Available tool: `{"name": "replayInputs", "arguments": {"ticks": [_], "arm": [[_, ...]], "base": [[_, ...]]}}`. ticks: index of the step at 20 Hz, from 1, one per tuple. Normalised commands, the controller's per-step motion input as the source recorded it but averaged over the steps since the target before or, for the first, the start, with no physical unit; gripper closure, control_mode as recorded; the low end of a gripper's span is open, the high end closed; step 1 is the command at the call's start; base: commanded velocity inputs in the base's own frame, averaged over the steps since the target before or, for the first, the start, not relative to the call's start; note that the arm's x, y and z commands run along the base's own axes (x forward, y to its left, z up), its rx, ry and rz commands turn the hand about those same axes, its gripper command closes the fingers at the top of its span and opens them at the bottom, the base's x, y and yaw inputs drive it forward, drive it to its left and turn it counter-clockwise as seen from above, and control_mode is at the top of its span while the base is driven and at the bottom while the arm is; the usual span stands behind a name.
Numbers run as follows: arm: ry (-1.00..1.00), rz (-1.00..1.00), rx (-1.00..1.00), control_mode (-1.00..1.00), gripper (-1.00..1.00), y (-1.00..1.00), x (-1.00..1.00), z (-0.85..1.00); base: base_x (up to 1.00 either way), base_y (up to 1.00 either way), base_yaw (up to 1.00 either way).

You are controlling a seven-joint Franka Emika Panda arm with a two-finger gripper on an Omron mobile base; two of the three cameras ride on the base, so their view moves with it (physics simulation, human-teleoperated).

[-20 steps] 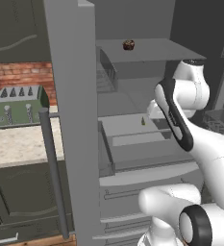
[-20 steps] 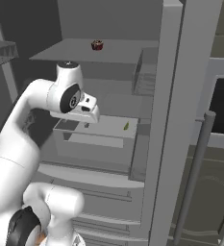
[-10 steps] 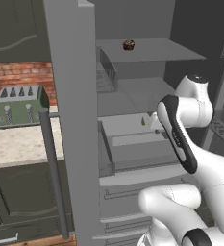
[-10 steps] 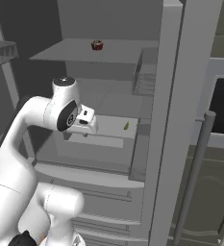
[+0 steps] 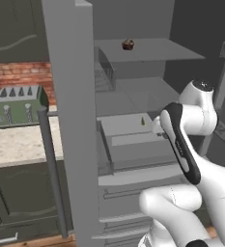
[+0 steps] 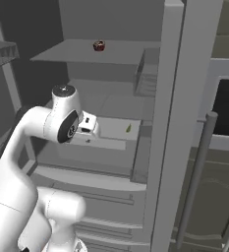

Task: Fully open the fridge drawer.

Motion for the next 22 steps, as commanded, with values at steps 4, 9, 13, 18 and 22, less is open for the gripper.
{"name": "replayInputs", "arguments": {"ticks": [4, 9, 13, 18, 22], "arm": [[0.00, 0.00, 0.00, 1.00, -1.00, 0.00, 0.00, 0.00], [0.00, 0.00, 0.00, 1.00, -1.00, 0.00, 0.00, 0.00], [0.00, 0.01, 0.00, -1.00, -1.00, -0.01, 0.10, 0.00], [0.00, 0.07, 0.04, -1.00, -1.00, 0.00, 0.49, 0.00], [0.00, 0.06, 0.01, -1.00, -1.00, 0.00, 0.70, 0.00]], "base": [[-0.51, -0.18, 0.00], [-0.44, -0.24, 0.00], [-0.01, -0.14, 0.00], [0.00, 0.00, 0.00], [0.00, 0.00, 0.00]]}}
